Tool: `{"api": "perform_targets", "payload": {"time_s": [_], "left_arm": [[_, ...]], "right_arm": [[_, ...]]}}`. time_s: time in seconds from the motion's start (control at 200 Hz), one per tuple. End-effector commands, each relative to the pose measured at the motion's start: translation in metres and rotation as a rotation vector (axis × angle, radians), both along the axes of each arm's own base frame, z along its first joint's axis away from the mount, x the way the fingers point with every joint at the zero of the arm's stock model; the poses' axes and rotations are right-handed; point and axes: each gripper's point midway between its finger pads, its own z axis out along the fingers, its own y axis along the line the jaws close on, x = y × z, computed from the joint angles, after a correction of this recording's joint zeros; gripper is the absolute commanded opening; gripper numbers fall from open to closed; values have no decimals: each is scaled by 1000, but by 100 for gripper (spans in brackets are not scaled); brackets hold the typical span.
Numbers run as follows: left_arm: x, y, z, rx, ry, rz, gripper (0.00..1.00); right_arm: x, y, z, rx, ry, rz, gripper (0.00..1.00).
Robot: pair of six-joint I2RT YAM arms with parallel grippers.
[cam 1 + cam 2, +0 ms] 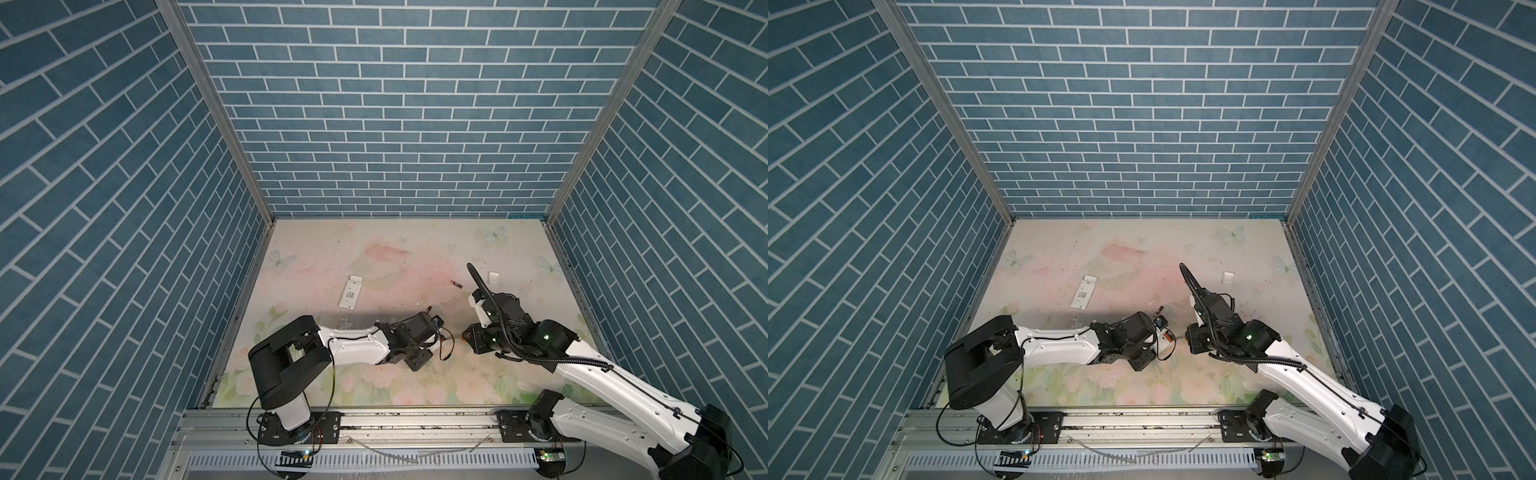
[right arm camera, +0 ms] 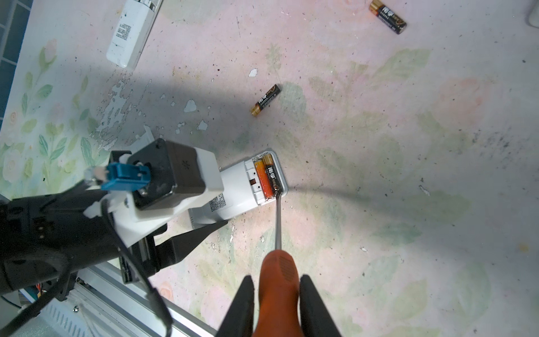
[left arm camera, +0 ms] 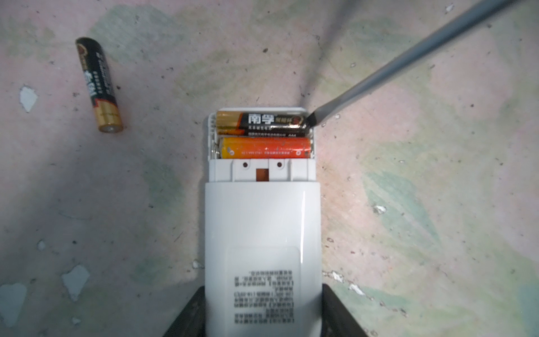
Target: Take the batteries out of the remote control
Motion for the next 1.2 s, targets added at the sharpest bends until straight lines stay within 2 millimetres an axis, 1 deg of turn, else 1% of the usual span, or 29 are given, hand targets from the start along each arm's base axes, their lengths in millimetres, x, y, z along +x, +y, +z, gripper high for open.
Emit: {"api": "perform_targets", "payload": {"time_s": [0.0, 0.635, 1.195], "left_arm": [[-48, 37, -57, 168, 213, -72, 30], [-49, 36, -59, 167, 220, -77, 30], [-51, 38, -61, 168, 224, -73, 29]], "right_arm": [[18, 44, 47, 219, -155, 78, 0], [25, 52, 86, 263, -239, 98, 0], [29, 55, 102, 278, -276, 107, 0]]}}
